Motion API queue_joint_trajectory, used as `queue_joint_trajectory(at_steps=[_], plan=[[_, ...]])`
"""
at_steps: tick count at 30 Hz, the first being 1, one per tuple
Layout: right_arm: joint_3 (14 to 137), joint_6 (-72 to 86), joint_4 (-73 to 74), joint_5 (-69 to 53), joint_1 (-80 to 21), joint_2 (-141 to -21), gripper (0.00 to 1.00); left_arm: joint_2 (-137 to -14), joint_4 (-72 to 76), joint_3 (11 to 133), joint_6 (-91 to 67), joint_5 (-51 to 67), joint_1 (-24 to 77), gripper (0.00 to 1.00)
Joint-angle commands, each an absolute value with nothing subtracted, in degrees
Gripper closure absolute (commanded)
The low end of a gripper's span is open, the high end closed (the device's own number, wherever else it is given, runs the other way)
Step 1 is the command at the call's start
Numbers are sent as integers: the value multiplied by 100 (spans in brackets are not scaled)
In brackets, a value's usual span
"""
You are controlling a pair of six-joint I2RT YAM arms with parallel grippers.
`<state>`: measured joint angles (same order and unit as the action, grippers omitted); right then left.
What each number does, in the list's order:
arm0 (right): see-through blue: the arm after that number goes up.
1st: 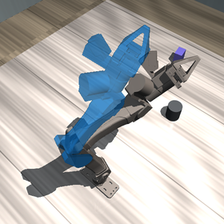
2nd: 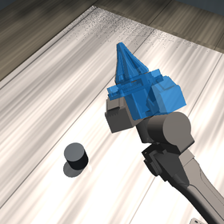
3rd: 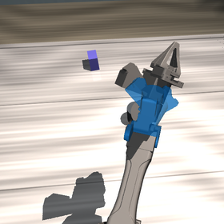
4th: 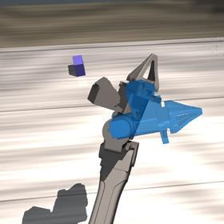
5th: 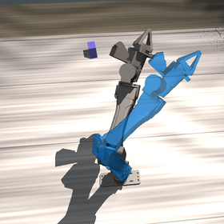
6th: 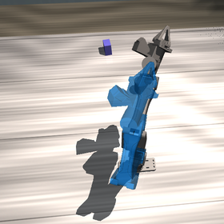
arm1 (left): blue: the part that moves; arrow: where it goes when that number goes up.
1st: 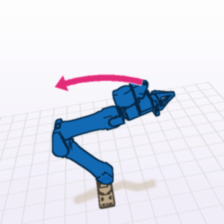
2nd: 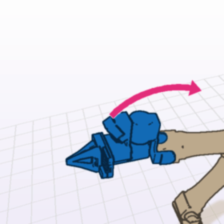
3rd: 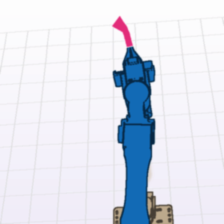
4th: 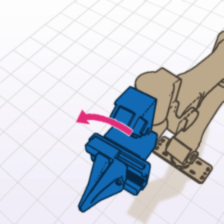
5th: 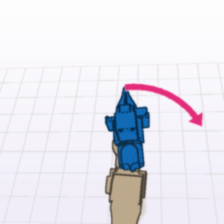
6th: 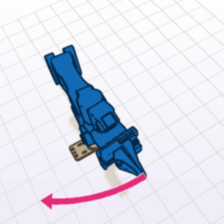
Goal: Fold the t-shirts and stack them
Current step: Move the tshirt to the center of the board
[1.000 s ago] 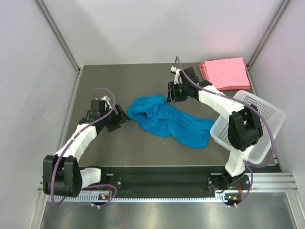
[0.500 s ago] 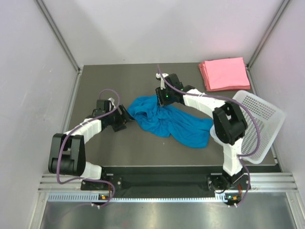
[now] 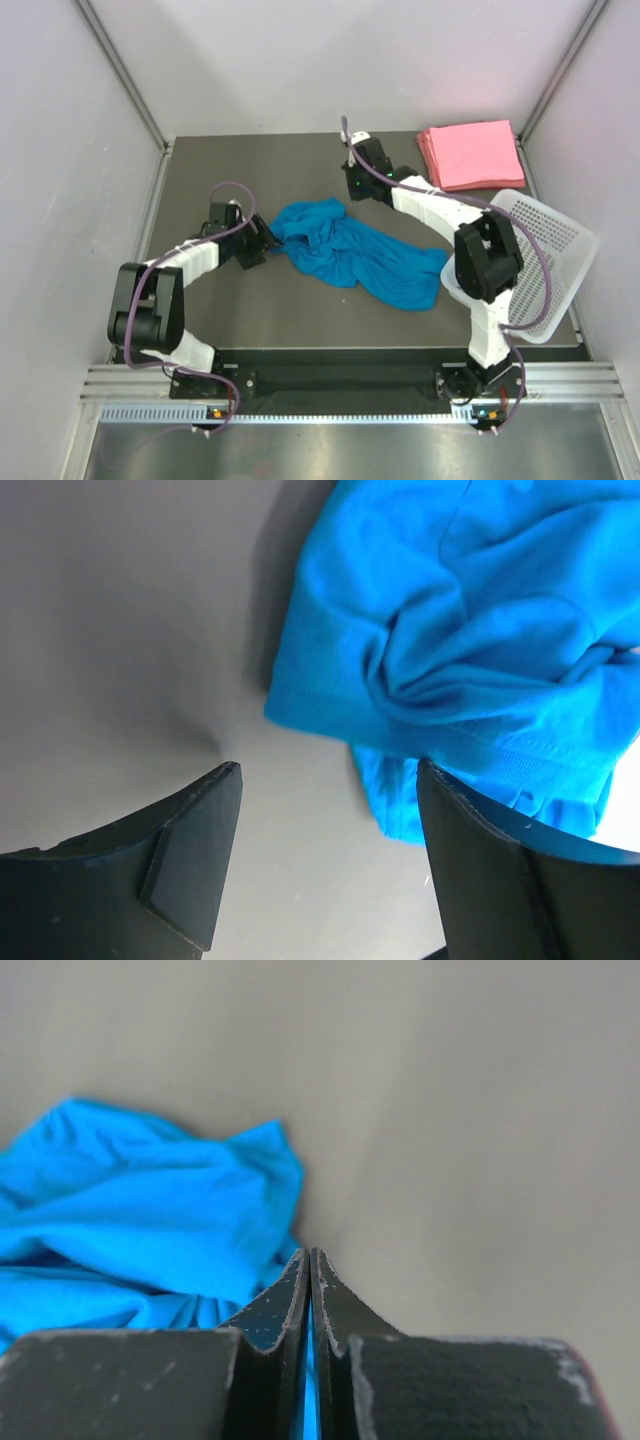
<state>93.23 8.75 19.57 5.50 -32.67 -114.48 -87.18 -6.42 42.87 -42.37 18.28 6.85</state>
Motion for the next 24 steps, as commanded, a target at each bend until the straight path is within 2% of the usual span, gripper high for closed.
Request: queue_joint_trajectory(at_steps=[1,5,8,14,20,24], plan=[[9756,958,1872,1001,-3051,-10487,100,-8842,-386,4719,-4272,1802,791,26],[9826,1177,2100,1029,-2743,-10283,100,-8482,-799,4808,-3807,1381,1325,26],[9835,1344,2258,504,-2488,-10292,100,-8192,-1133,4755,-3718,1003,1817,26],[9406,1590,2777,272,-2514,-10064,86,-7664,-765,4184,-4297,843,2775,25],[8676,1740,2690,273,-2514,-9388,83,-8208,-45,4183,-4842,782,3664,26],[8071,1810,2523,229,-2514,-8774,81,-8972,-140,4665,-5106,739,4095,23]])
